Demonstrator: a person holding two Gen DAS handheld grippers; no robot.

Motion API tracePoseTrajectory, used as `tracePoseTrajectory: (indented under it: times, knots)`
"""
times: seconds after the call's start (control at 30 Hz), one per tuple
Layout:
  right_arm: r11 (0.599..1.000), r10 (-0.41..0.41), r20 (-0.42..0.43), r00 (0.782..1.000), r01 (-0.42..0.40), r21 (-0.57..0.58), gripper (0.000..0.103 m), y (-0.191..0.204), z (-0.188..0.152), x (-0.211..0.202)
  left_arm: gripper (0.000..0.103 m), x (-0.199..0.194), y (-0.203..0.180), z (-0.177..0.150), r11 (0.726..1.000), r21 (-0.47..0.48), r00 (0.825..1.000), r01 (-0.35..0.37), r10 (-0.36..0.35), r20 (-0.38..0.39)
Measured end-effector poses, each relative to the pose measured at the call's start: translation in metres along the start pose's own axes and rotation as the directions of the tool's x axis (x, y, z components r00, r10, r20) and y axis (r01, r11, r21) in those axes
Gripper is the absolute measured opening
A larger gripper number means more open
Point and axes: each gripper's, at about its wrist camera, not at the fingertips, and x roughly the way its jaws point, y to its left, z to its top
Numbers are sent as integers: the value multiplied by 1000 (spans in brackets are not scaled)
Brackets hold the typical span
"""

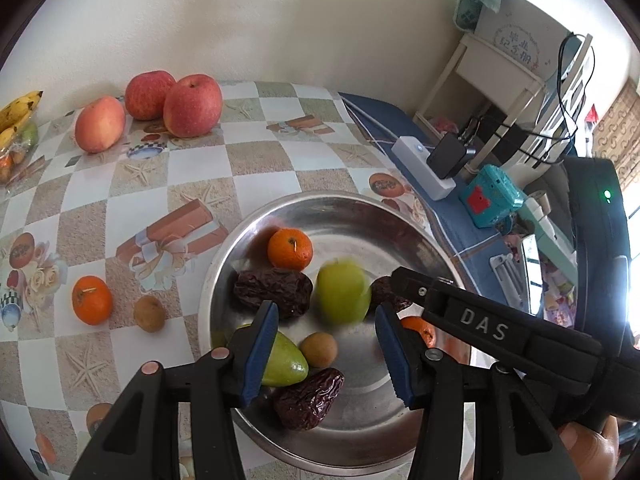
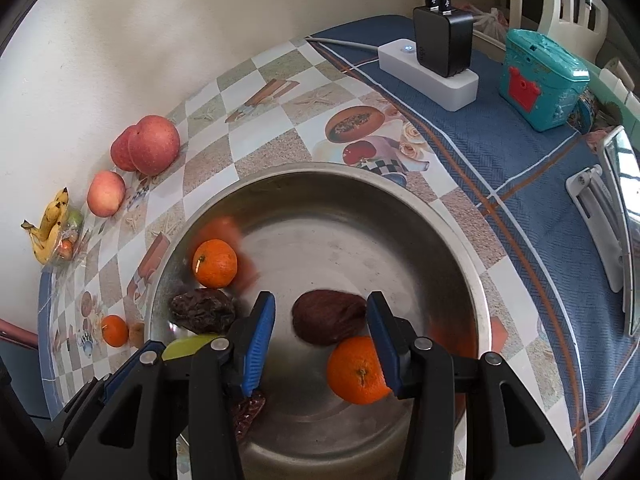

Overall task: Organize fruits
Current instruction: 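Open the left tool to drop the pear while the right tool releases the date into the bowl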

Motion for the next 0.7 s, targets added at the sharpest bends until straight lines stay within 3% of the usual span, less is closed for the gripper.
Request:
tracePoseTrajectory:
  times: [0.33, 0.57, 0.7]
  knots:
    - [999, -36, 15, 999, 36, 4, 49, 0, 2, -18, 54, -14, 42, 6, 985, -148, 996, -90, 85, -37]
    - [999, -38, -1, 999, 38, -11, 49, 5, -1, -16, 54, -38, 83, 8, 946, -258, 981, -195, 192, -36]
    - [999, -39, -9, 999, 39, -36, 49, 14, -4, -16, 54, -51, 105, 10, 924, -316, 975, -217, 221, -22]
